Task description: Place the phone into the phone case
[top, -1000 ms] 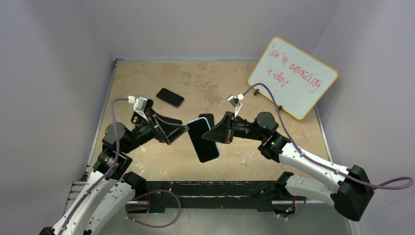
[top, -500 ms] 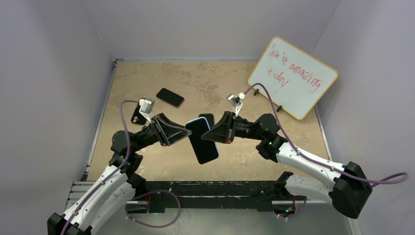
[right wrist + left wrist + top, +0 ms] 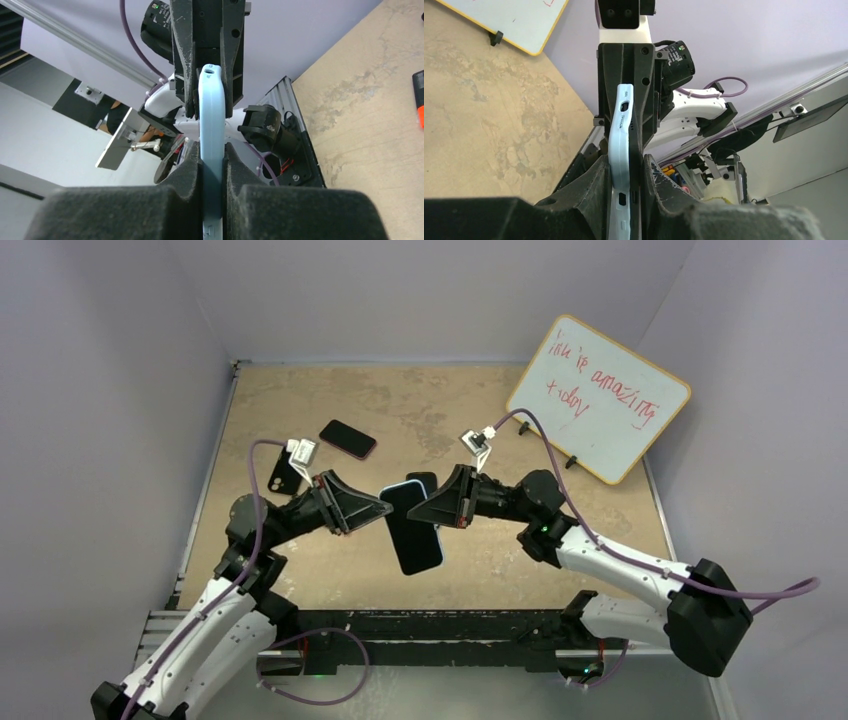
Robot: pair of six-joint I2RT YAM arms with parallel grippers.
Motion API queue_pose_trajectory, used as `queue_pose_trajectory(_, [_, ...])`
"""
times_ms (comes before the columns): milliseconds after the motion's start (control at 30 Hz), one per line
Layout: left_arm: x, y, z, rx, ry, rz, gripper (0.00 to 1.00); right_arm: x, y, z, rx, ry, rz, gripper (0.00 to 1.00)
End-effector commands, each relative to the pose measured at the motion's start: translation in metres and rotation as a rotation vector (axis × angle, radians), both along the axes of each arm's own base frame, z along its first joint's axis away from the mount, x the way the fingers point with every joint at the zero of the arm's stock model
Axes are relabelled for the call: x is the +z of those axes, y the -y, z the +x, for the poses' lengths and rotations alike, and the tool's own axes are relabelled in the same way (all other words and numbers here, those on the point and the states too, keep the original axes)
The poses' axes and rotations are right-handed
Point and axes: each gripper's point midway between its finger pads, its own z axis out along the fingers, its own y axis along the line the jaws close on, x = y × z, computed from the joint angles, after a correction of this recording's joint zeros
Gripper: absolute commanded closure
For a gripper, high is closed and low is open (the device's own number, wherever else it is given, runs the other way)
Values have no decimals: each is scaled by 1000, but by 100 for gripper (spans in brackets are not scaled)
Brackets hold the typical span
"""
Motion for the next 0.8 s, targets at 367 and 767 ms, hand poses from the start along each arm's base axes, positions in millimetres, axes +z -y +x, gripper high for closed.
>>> queue_pose_trajectory(367, [49, -13, -12, 57, 144, -24, 62, 44, 12, -21, 76, 94, 192, 100])
queue_pose_trajectory(767, [9, -9, 18, 129, 25, 183, 100, 34, -1, -6, 53, 40, 137, 69])
